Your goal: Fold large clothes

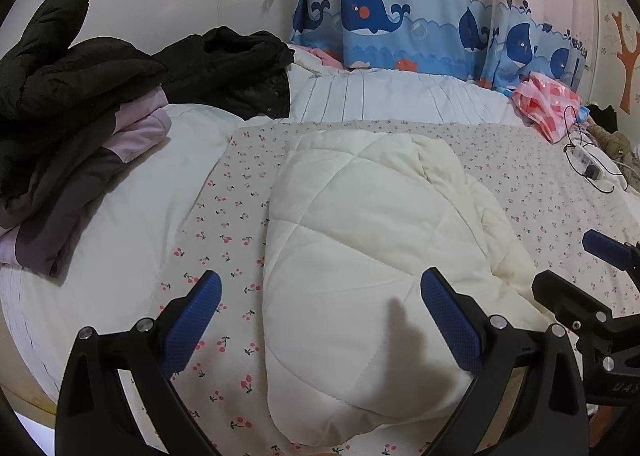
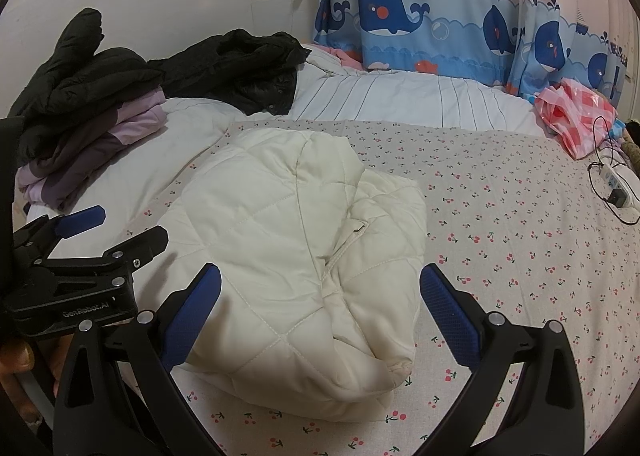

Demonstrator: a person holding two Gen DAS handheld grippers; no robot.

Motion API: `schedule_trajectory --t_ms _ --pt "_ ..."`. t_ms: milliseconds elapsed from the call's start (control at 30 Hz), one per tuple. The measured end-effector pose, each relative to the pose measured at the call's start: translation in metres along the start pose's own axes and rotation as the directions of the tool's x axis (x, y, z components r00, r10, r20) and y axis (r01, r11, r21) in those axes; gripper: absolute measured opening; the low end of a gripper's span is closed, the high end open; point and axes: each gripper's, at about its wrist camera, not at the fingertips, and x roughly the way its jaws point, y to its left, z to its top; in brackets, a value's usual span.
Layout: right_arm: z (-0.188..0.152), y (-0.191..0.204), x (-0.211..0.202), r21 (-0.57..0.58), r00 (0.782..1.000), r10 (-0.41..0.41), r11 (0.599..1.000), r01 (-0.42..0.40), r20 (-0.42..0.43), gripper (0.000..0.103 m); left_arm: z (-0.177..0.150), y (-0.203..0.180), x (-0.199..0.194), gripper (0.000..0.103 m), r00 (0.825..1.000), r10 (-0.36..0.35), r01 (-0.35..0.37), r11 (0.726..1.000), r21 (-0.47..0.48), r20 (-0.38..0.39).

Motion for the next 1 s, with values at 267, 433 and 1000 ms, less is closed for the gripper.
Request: schedule_trajectory --t_ms 267,433,1000 --pt "0.0021 0.0017 -0.0011 0.002 1.000 -0.002 1.000 0.002 0.007 0.096 -0.0004 -0.0017 -0.0003 0.096 1.000 -0.003 0.003 1.000 0.000 -0.002" --pt "0.0024 0.0020 -0.0013 0.003 1.000 -0.002 1.000 0.001 0.008 0.096 -0.0005 -0.0025 -0.0005 0.096 1.000 0.000 0.000 1.000 0.004 -0.001" --pt "0.0018 0.0021 -0.0011 0.005 1.000 -0.002 1.000 0.002 0.010 0.096 0.0009 -0.0041 -0.0022 0.096 1.000 -0.003 0.003 1.000 0.005 0.002"
